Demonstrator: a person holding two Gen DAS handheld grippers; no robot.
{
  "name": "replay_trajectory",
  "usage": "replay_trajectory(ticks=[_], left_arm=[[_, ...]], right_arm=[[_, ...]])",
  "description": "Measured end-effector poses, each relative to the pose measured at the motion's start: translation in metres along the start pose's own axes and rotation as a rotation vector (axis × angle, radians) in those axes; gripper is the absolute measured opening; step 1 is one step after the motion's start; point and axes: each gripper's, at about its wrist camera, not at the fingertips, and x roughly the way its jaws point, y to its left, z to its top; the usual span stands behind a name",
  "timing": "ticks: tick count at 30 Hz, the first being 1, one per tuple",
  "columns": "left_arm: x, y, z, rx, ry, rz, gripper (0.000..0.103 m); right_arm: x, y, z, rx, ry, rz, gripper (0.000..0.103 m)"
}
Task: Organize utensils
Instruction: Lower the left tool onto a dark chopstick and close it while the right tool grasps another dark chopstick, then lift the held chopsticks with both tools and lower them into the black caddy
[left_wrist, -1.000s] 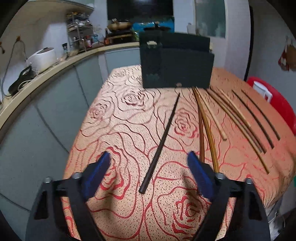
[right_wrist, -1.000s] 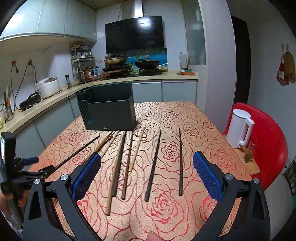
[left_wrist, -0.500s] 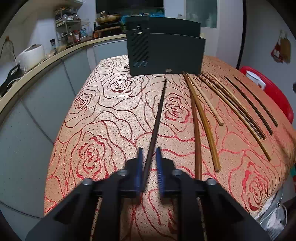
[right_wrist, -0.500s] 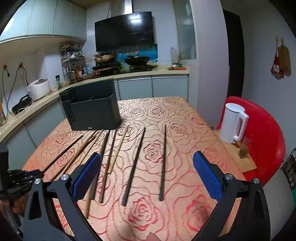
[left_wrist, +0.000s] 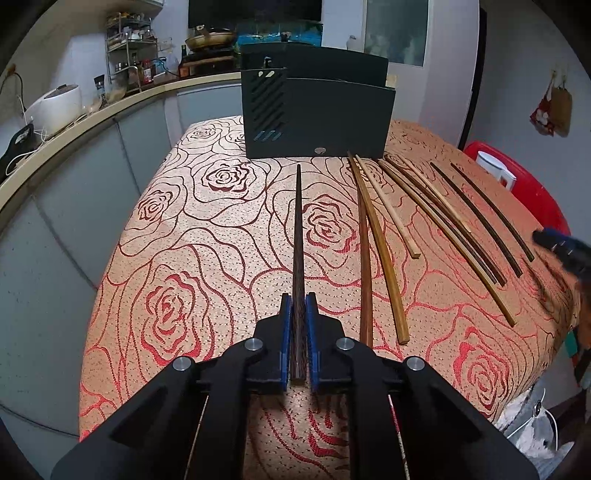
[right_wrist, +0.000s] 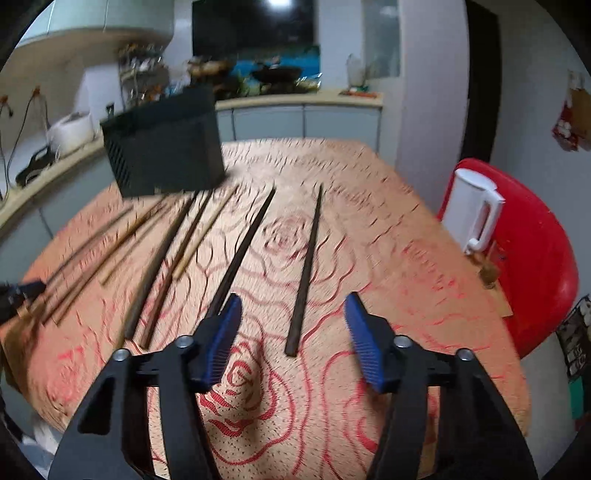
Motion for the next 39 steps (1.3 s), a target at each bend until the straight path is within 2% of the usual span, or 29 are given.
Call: replay_trajectory(ticks=[2, 6, 9, 14, 17, 21, 27, 33, 39], left_arm=[[-0.001, 0.001, 0.0, -0.005, -0.002, 0.0, 0.007], [-0.001, 0.002, 0.001, -0.004, -0.004, 0.001, 0.007], [-0.001, 0.001, 0.001, -0.001, -0.004, 0.005, 0.007], [-0.002, 0.0, 0.001, 0.007, -0.008, 0.009, 0.007], [-0.003, 0.0, 0.001, 0.011, -0.01, 0.01, 0.007], [-0.011, 0.0, 0.004, 0.014, -0.034, 0.011, 0.007], [-0.039, 0.003, 0.019, 0.011, -0.101, 0.011, 0.007], [-0.084, 0.0, 0.048, 0.046, -0.215, 0.018, 0.007], [-0.108, -0.005, 0.083, 0.081, -0.305, 0.015, 0.007]], right_arm=[[0.01, 0.004, -0.004, -0.018, 0.026, 0.002, 0.043], [0.021, 0.007, -0.009, -0.024, 0.06, -0.009, 0.036], [0.021, 0.008, -0.01, -0.018, 0.04, -0.022, 0.031], [0.022, 0.016, -0.011, -0.041, 0.024, -0.02, 0.013], [0.022, 0.017, -0.01, -0.041, 0.035, -0.012, 0.009], [0.013, 0.015, -0.007, -0.018, 0.029, 0.006, 0.008], [-0.028, 0.012, 0.016, -0.001, -0.091, 0.041, 0.008], [-0.07, 0.014, 0.05, -0.016, -0.225, 0.092, 0.008], [-0.084, 0.018, 0.08, -0.036, -0.297, 0.139, 0.008]])
